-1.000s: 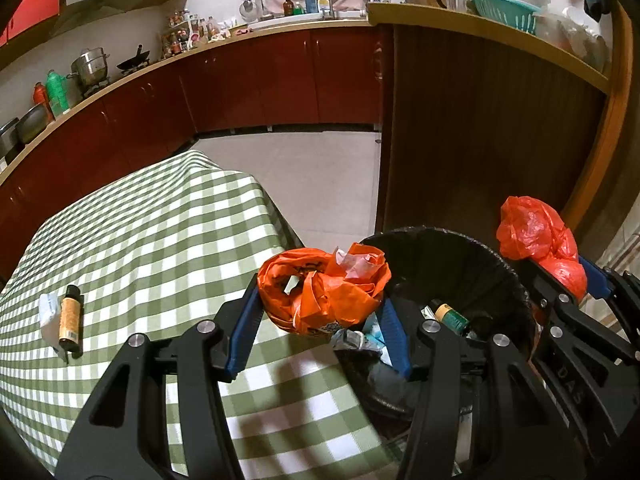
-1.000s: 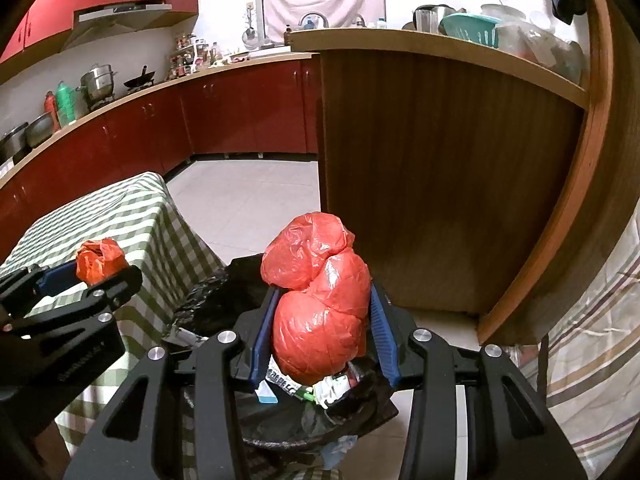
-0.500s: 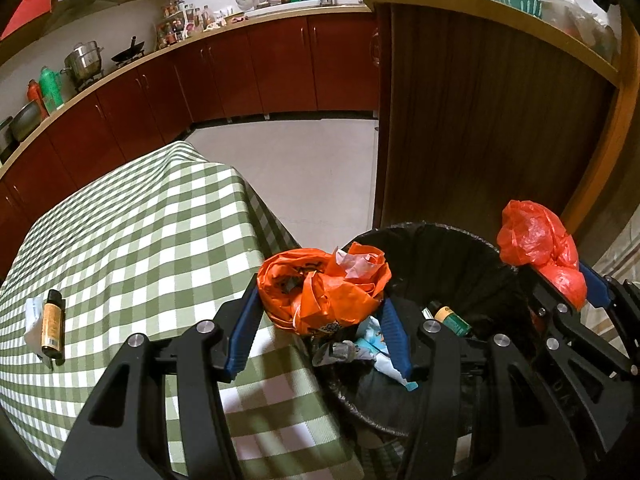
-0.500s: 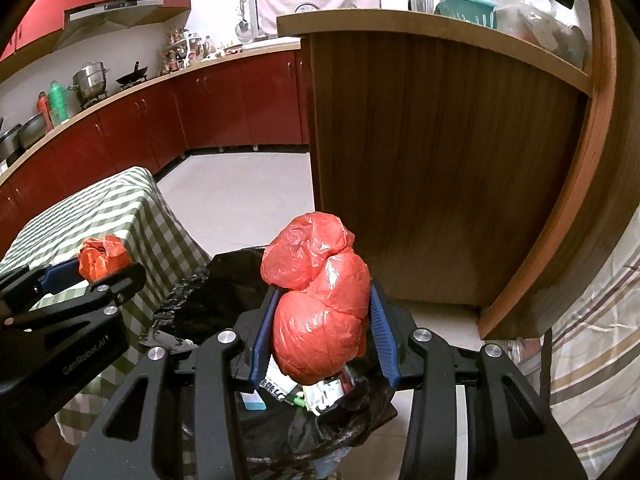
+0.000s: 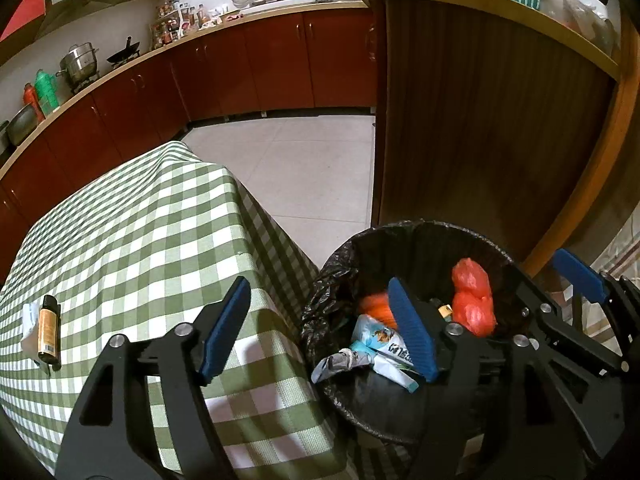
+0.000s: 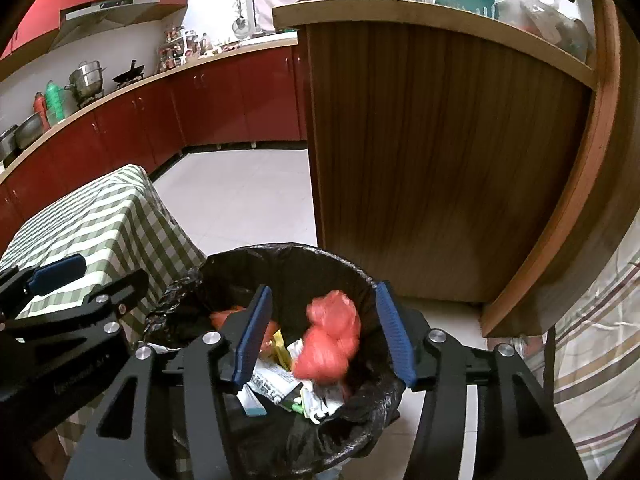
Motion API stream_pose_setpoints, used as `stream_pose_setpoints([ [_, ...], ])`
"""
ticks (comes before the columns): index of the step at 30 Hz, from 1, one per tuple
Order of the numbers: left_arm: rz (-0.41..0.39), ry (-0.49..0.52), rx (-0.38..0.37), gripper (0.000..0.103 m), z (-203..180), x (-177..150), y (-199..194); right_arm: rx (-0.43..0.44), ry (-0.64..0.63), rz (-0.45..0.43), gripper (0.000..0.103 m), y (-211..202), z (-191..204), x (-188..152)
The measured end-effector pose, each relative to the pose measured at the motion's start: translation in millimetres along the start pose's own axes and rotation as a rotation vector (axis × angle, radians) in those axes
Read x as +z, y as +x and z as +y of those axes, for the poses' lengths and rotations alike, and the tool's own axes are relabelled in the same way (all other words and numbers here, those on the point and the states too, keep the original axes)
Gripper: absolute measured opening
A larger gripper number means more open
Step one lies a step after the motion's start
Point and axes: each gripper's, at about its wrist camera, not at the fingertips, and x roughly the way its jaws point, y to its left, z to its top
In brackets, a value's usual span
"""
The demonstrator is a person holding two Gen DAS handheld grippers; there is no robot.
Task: Collect trash
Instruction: 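Open both tools to drop the bag and wrapper into the bin, then move both open tools from the bin back over the white tube and bottle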
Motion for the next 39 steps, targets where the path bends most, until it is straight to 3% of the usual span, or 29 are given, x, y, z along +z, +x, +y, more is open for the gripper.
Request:
stream_pose_setpoints([
  [7,-0.009,-0.014,-0.004,0.078,6,0,-7,-0.009,0.013,-0.003,0.055,-3,-4,1],
  [22,-0.029,-0.073,0.022,0.079,50,-16,-43,0.019,-0.004,-0.029,0.056,-27,19,2],
  [31,-0.033,-0.144,0.073,0.079,101,-31,-66,0.059,-0.045,-0.042,0.057,-46,54,2],
  [39,-0.018,-0.235,0.152,0.079,170,-53,-86,0.129,-0.102,-0.05,0.057,-53,103,5],
])
